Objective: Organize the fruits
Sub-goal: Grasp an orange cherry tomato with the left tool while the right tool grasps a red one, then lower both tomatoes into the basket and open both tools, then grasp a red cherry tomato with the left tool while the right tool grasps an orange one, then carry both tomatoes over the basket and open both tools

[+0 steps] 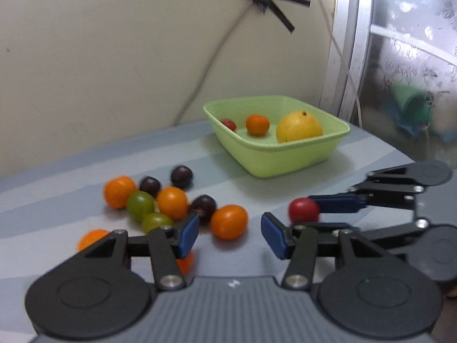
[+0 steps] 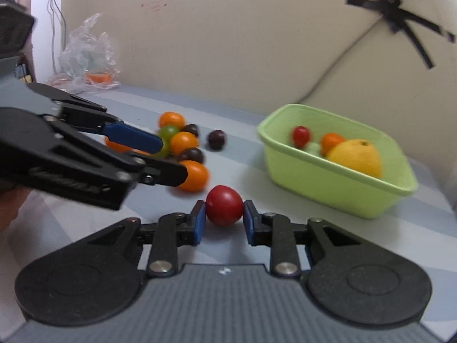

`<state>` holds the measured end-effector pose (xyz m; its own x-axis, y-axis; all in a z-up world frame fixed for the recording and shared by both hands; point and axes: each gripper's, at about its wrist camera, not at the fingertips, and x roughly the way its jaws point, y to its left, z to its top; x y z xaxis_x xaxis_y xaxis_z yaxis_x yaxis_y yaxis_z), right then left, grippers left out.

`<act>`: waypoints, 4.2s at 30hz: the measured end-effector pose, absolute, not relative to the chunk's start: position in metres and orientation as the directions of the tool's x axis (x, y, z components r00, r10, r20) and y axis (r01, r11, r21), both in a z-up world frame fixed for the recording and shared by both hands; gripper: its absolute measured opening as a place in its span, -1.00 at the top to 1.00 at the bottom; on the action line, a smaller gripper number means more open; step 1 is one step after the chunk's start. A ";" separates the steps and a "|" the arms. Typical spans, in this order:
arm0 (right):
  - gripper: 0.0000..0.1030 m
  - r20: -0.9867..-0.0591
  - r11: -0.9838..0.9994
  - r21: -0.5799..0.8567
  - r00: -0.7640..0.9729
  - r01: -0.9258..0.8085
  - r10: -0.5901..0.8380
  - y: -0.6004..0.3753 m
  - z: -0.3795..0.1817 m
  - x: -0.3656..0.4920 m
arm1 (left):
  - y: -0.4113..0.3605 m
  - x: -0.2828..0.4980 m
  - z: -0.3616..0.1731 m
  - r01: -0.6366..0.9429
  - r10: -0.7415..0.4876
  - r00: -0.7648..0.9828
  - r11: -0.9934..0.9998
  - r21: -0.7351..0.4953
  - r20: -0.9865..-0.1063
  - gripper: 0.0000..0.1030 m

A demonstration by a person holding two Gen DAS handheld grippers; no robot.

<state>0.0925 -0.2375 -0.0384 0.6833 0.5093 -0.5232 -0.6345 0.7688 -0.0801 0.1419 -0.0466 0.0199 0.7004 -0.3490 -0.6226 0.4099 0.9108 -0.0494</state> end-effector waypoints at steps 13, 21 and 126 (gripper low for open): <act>0.40 -0.485 0.802 0.016 0.696 -0.598 0.529 -0.272 -0.034 0.093 | -0.058 0.147 0.015 0.360 -0.341 0.706 0.928 -0.099 -0.621 0.38; 0.40 -0.330 0.837 -0.011 0.792 -0.547 0.513 -0.286 0.002 0.100 | -0.076 0.168 0.056 0.413 -0.396 0.750 0.906 -0.092 -0.530 0.38; 0.28 -0.398 0.890 0.193 0.797 -0.412 0.455 -0.298 -0.003 0.198 | 0.040 0.169 0.084 0.170 -0.241 0.851 0.967 -0.190 -0.466 0.18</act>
<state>0.1982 -0.2980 -0.0026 0.7965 0.4551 -0.3979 -0.4123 0.8904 0.1930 0.1687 0.0398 0.0845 0.8511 -0.2414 -0.4662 0.1703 0.9669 -0.1898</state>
